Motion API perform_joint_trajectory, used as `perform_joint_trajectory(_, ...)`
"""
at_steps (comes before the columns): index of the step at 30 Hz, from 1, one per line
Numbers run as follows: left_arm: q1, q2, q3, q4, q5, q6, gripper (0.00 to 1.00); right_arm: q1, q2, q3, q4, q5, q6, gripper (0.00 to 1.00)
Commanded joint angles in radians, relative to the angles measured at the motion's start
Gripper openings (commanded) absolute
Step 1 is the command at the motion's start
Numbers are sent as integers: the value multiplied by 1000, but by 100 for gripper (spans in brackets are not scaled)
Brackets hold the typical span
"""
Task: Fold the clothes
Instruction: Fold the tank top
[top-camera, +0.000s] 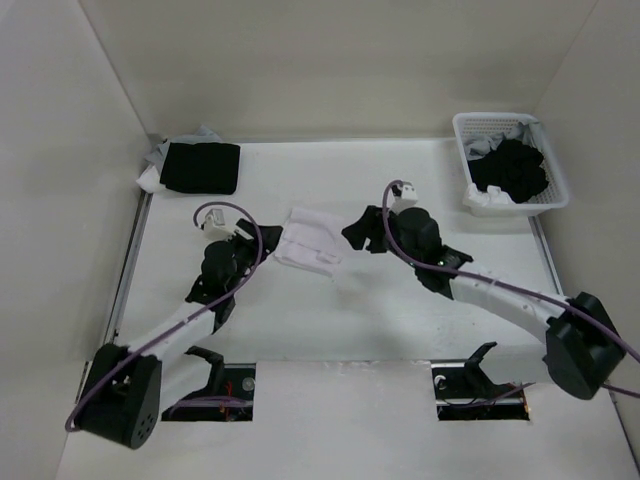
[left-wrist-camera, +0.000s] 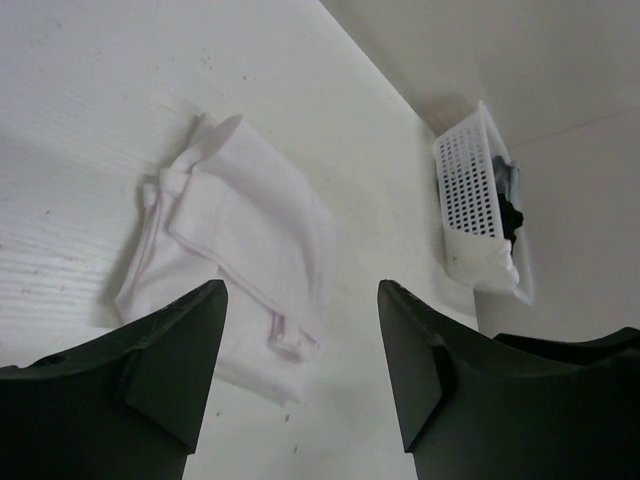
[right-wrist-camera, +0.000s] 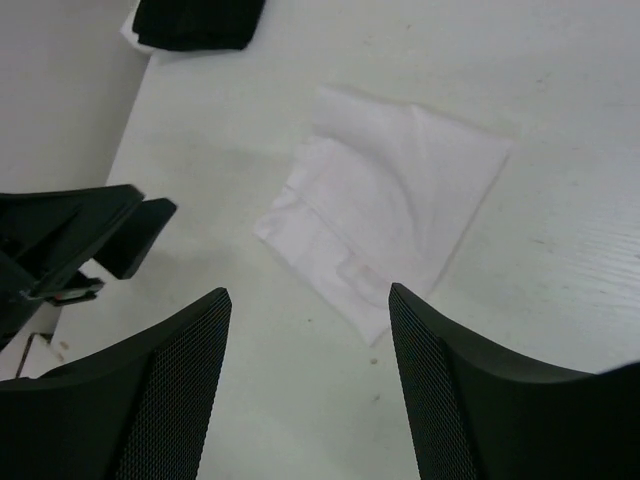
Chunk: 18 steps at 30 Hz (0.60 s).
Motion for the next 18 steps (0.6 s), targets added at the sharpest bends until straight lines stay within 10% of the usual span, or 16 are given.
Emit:
perform_joint_trajectory(1, -13, -147, -36, -187, -21, 105, 62, -6, -67, -134, 102, 95, -31, 69)
perform_joint_trajectory(18, 88, -430, -52, -606, -33, 162, 70, -192, -262, -438, 363, 216, 64, 74)
